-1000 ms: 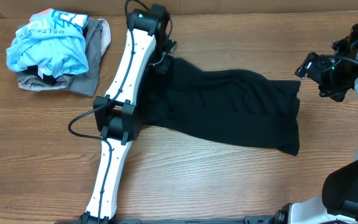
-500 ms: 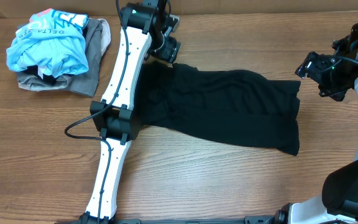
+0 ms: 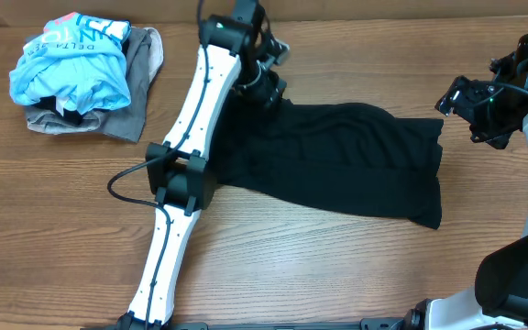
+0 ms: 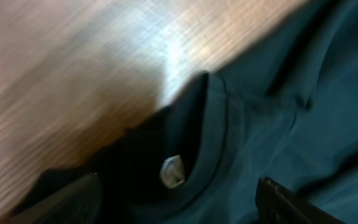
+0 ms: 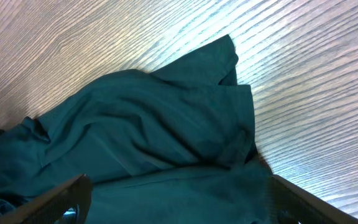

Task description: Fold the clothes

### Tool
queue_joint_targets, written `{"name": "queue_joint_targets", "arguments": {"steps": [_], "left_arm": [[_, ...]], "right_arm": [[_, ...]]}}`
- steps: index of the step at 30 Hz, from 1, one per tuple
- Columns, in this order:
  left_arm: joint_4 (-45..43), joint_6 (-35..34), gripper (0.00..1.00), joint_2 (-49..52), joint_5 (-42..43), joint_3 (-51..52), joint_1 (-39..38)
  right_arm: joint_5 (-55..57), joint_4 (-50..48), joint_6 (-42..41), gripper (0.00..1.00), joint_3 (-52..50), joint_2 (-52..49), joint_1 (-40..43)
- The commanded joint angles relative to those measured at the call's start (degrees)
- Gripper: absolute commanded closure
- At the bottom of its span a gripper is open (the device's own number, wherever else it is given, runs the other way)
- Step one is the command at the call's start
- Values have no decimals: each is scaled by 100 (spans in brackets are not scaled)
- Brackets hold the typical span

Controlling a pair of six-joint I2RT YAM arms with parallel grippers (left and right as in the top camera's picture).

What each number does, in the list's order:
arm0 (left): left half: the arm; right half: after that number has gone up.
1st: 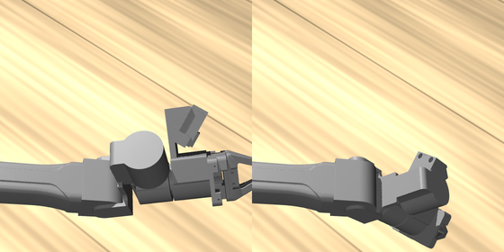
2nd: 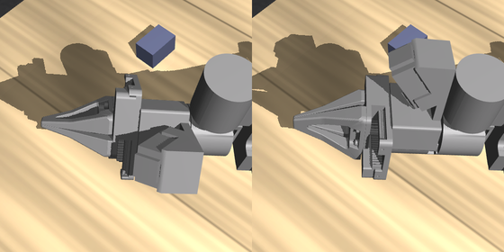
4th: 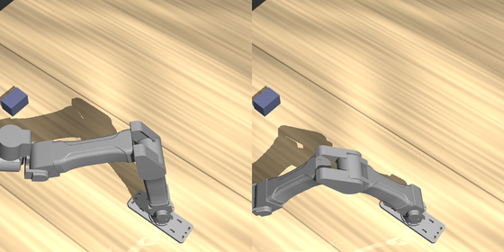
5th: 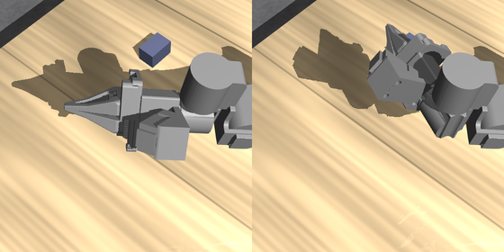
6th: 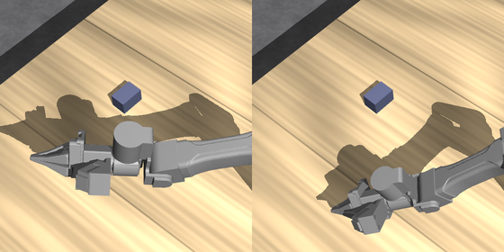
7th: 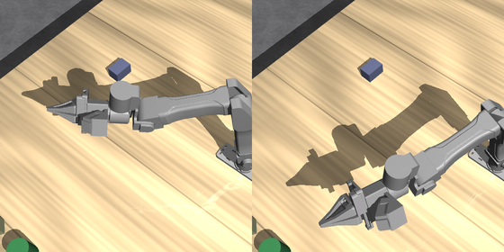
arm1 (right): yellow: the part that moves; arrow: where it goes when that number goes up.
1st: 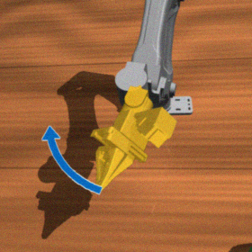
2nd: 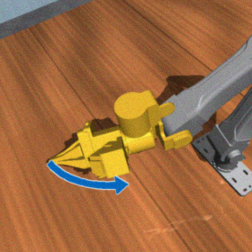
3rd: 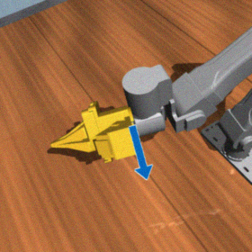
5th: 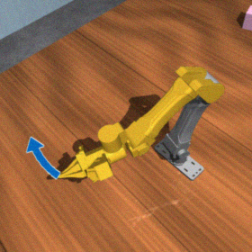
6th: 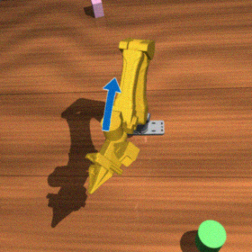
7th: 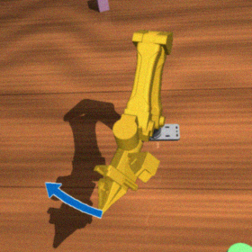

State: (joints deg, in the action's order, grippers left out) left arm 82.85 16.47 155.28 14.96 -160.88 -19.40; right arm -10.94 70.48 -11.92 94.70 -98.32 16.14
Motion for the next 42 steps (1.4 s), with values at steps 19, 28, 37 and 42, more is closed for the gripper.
{"name": "queue_joint_targets", "arguments": {"steps": [19, 28, 37, 42], "left_arm": [[-577, 321, 96, -37, 116, -774, 70], [210, 155, 49, -28, -83, -1698, 72], [146, 157, 50, -13, -181, -264, 122], [9, 157, 57, -13, -179, 151, 116]], "right_arm": [[39, -140, 37, 10, -24, 48, -2], [42, -157, 39, 10, -24, 48, -2], [42, -92, 39, 10, -24, 48, -2], [42, -94, 39, 10, -24, 48, -2]]}}
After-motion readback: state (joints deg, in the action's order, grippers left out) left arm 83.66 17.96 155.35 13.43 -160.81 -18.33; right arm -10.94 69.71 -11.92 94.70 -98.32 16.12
